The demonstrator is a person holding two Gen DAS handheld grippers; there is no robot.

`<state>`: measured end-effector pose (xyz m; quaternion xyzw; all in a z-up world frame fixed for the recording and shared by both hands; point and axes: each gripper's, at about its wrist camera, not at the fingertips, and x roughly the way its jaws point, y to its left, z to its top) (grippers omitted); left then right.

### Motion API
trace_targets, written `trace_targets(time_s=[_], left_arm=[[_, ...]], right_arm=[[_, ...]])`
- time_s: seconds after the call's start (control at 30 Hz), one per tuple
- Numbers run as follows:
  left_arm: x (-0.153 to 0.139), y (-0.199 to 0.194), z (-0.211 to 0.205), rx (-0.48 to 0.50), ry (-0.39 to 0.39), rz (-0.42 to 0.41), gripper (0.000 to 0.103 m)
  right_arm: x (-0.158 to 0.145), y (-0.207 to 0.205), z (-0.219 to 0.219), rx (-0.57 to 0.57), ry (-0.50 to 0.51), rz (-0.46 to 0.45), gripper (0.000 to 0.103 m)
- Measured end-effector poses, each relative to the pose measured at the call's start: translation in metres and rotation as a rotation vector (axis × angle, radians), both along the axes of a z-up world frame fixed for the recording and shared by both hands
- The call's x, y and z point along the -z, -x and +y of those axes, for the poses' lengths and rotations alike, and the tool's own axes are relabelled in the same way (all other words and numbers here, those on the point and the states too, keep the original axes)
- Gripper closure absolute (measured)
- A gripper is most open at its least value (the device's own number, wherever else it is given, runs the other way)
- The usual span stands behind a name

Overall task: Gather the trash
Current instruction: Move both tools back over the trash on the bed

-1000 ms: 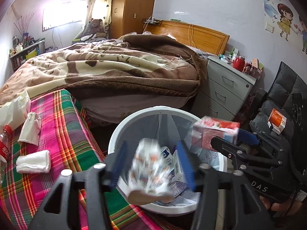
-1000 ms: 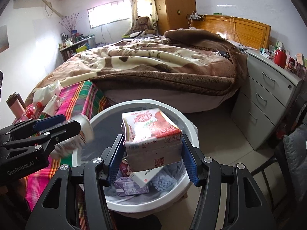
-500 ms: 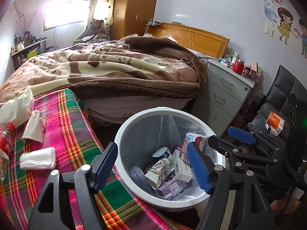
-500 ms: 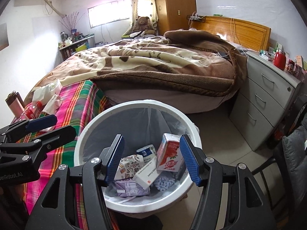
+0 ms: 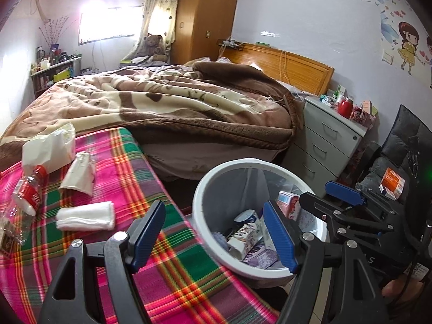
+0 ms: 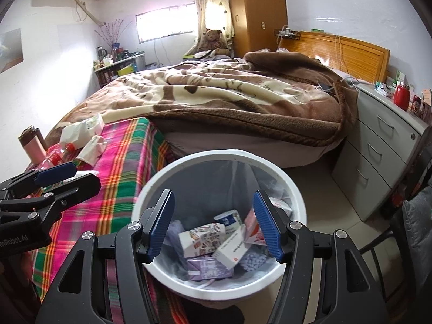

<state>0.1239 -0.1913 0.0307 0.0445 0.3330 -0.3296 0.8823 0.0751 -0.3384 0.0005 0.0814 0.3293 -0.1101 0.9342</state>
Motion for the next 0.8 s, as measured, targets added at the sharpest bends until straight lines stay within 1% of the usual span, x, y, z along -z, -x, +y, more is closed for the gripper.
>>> trace_targets(time_s=[0.07, 0.27, 0.4, 0.63, 0.8], left_arm=[[-0.001, 0.0, 0.007, -0.016, -0.007, -0.015, 0.026], [-0.003, -0.006, 0.039, -0.077, 0.006, -0.021, 0.026], [-0.002, -0.012, 0.063, -0.123, 0.009, -0.023, 0.026], [0.001, -0.028, 0.11, -0.215, 0.011, -0.016, 0.025], [0.001, -0.04, 0.14, -0.274, 0.003, -0.019, 0.025]], right_arm=[[-0.001, -0.002, 0.006, -0.014, -0.003, -0.01, 0.041], [-0.002, -0.009, 0.025, -0.07, -0.009, -0.03, 0.04], [-0.002, -0.014, 0.038, -0.109, -0.012, -0.039, 0.037], [0.0, -0.033, 0.067, -0.187, -0.001, -0.034, 0.036], [-0.001, -0.046, 0.09, -0.25, 0.027, -0.038, 0.036]])
